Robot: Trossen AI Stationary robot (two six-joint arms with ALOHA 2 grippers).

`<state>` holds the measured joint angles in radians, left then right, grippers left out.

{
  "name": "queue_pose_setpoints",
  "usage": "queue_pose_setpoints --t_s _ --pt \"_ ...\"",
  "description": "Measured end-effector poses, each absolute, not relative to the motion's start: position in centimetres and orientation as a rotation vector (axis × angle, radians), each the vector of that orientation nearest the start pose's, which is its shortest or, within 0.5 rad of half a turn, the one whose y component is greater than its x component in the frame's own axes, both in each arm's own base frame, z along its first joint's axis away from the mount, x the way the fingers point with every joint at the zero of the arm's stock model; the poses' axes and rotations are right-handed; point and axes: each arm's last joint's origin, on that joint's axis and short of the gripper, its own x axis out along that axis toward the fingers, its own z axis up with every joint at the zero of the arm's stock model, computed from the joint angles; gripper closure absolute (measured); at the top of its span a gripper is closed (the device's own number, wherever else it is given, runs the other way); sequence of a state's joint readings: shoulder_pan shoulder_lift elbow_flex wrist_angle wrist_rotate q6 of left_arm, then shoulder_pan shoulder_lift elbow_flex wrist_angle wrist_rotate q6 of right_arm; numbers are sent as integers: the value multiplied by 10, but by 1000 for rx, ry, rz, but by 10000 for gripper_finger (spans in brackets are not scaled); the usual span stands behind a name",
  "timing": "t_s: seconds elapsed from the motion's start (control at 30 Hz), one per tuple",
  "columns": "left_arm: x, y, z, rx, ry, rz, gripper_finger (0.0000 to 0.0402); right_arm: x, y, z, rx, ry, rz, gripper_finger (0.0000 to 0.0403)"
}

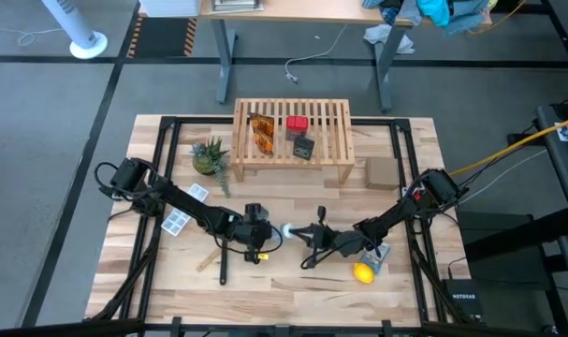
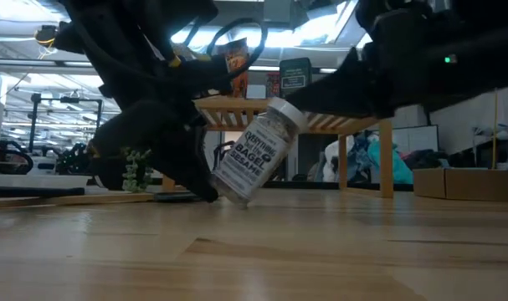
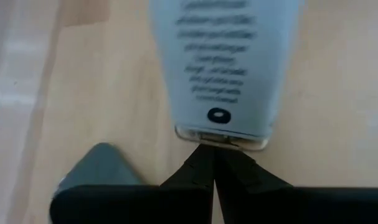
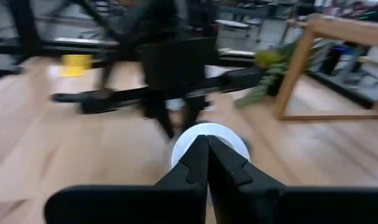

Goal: Shelf spices
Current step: Put the white seasoning bottle on the shelf

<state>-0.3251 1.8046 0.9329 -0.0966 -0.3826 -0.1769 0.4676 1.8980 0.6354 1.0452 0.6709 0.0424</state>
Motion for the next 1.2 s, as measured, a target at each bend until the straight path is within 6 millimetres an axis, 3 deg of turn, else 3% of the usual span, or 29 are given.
queue_pose_setpoints --t_s 0.73,1.2 --pt "332 -102 143 149 801 113 401 305 124 123 -44 156 -158 395" --pt "318 -117 137 204 861 144 401 309 117 124 -35 142 -177 395"
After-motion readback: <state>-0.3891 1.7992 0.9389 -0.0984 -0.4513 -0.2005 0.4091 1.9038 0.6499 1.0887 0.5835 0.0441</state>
